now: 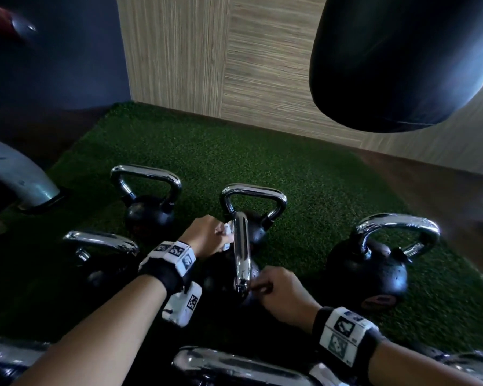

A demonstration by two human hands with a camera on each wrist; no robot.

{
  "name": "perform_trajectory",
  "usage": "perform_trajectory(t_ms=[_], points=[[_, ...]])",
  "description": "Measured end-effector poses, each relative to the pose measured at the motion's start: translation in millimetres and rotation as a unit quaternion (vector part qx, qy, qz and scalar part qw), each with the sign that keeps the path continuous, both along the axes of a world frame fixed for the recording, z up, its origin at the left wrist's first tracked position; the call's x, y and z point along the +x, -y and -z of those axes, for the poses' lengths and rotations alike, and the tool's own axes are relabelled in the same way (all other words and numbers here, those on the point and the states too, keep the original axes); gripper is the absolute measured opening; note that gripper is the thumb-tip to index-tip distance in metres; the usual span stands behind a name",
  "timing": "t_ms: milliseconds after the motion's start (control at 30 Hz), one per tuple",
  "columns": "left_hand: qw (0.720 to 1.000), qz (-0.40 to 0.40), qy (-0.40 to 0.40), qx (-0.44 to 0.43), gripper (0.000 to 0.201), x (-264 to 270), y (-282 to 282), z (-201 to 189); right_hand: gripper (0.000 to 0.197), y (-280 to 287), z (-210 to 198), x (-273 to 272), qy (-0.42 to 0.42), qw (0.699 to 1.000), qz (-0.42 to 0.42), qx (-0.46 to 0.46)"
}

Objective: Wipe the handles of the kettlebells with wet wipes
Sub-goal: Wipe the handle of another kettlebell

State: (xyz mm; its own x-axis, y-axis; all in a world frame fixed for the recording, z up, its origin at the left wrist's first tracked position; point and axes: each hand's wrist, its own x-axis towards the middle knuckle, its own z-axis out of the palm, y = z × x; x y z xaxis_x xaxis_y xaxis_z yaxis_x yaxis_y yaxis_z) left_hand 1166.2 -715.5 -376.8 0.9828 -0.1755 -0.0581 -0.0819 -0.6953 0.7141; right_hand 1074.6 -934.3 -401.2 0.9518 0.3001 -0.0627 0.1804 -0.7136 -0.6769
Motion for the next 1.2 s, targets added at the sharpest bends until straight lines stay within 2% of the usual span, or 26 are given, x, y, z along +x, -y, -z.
perform_trajectory(t_ms=[33,67,133,167,233,300,367,533,567,633,733,833,933,1000,1067,1200], points=[[0.999,0.013,-0.041,-0.03,0.027,0.6,-4.1,-1.1,0.044,1.5,0.6,9.4,0.013,1.0,0.005,-0.006],[0.997,0.025,-0.048,-0.053,0.025,0.9,-9.2,1.6,0.045,1.9,-1.0,16.7,0.03,0.999,0.016,-0.011],[0.998,0.028,-0.024,-0.053,0.027,-0.3,-13.2,10.3,0.027,0.6,-0.3,25.9,0.045,0.998,0.045,0.004],[0.999,0.01,-0.018,-0.041,0.024,-3.3,-11.5,14.5,0.029,-1.1,3.6,30.0,0.032,0.998,0.056,0.011],[0.999,-0.036,0.018,-0.035,0.018,-13.8,-4.2,18.6,0.062,-4.2,15.8,36.6,0.001,0.999,0.037,0.031],[0.996,-0.065,0.058,-0.023,0.017,-18.5,2.9,19.4,0.079,-6.4,28.5,42.3,-0.043,0.997,0.028,0.057],[0.994,-0.071,0.079,-0.021,0.026,-15.8,5.3,14.1,0.093,-2.1,44.4,48.5,-0.072,0.994,0.043,0.075],[0.963,-0.103,0.235,-0.078,0.033,-17.1,18.6,-6.8,0.092,4.7,66.3,58.8,-0.1,0.986,0.069,0.11],[0.964,-0.105,0.231,-0.083,0.034,-19.2,20.1,-4.6,0.093,4.6,68.4,59.2,-0.105,0.985,0.067,0.123],[0.975,-0.114,0.163,-0.105,0.033,-19.2,17.9,6.3,0.095,3.0,66.1,57.9,-0.113,0.982,0.066,0.139],[0.971,-0.125,0.066,-0.191,0.014,-15.1,13.1,6.7,0.096,3.7,67.6,58.6,-0.115,0.98,0.066,0.146],[0.969,-0.101,0.083,-0.209,0.009,-14.9,12.1,-5.3,0.092,5.1,70.8,59.0,-0.104,0.981,0.066,0.152],[0.971,-0.066,0.102,-0.205,0.014,-21.4,-0.1,-6.9,0.092,6.0,68.2,54.2,-0.101,0.976,0.063,0.184],[0.974,-0.029,0.075,-0.213,0.016,-30.0,-6.9,-11.4,0.092,7.9,65.5,51.5,-0.099,0.973,0.066,0.197],[0.958,-0.005,0.034,-0.285,0.017,-36.7,-8.5,-19.9,0.09,10.6,65.8,50.5,-0.091,0.976,0.062,0.189],[0.925,-0.044,0.006,-0.377,0.014,-38.2,-3.0,-31.3,0.088,13.8,60.1,51.0,-0.098,0.975,0.051,0.192]])
